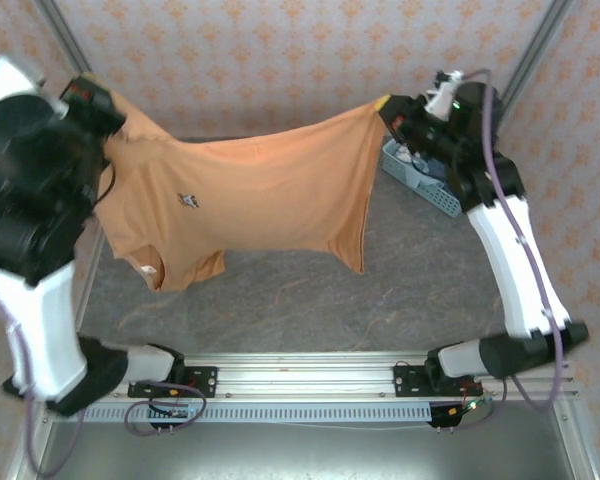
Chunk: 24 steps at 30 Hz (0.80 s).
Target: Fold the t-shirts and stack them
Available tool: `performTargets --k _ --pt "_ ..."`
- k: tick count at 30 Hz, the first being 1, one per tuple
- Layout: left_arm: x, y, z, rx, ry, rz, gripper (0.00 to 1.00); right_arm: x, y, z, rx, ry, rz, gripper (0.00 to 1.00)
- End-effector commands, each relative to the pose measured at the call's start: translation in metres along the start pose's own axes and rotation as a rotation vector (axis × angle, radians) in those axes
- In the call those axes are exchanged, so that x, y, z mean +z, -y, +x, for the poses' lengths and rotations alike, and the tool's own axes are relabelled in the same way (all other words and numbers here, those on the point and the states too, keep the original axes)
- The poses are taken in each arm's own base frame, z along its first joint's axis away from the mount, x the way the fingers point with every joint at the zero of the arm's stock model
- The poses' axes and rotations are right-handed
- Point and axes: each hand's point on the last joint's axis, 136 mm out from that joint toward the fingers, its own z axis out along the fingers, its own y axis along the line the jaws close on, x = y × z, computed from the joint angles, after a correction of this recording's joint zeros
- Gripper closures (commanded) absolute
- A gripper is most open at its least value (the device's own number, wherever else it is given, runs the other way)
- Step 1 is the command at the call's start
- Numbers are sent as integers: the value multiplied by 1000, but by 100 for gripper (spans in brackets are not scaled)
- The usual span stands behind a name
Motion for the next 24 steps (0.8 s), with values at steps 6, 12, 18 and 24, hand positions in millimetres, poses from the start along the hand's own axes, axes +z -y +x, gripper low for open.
performTargets --k 6,12,18,24 --pt "156 -26 67 -81 -221 -40 100 114 26 -58 73 26 -85 100" --pt "143 17 -10 -121 -53 185 100 99 -14 -132 -1 183 -159 100" --pt "90 52 -45 -140 12 349 100 54 -13 -189 4 341 -154 100" --pt "80 3 50 -74 -250 165 100 72 70 -156 33 166 99 100"
